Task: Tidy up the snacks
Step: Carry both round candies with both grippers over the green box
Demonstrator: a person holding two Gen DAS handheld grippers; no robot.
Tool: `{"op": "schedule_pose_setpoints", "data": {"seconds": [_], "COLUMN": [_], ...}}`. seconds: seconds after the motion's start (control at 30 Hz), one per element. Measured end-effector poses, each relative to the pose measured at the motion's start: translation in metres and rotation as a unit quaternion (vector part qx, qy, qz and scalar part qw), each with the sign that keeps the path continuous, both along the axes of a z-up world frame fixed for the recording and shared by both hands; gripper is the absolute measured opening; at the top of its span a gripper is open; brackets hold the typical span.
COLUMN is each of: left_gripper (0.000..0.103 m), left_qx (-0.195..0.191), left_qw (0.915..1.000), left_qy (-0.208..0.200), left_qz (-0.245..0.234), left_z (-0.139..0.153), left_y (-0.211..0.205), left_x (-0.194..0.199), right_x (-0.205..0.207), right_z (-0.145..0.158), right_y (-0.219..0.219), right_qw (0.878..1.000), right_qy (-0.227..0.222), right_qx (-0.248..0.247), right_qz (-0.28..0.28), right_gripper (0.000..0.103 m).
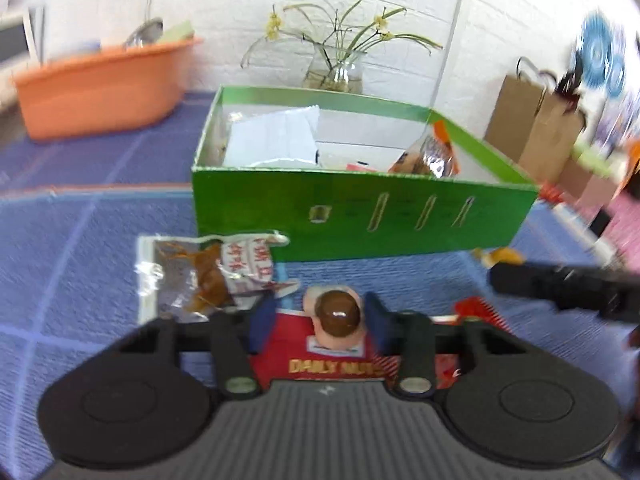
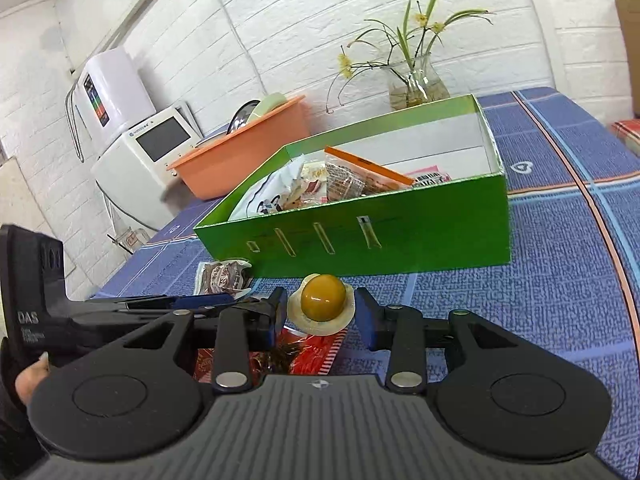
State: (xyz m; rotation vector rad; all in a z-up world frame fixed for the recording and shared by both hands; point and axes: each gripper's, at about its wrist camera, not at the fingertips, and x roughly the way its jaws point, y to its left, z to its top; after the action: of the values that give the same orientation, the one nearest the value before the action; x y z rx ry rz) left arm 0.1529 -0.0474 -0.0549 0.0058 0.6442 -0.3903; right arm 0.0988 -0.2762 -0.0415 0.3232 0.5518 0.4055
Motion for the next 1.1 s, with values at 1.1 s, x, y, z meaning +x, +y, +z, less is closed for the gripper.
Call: {"op": "schedule_pose_setpoints", "data": {"seconds": [1.1], "left_gripper": [0.017], "left_qx": [-0.010], "left_qw": [0.9893], "left_qy": [-0.126], "left_qz": [0.072], "left_z": [0.068], "left_y": [0.075], "left_x": [-0.096], "right_x": [-0.048], "right_z": [0.029], "right_y": [0.057], "right_qw": [0.994], "right_qy": [-0.096], "right_qx": [-0.005], "right_qz": [0.046], "right_gripper": [0.064]}}
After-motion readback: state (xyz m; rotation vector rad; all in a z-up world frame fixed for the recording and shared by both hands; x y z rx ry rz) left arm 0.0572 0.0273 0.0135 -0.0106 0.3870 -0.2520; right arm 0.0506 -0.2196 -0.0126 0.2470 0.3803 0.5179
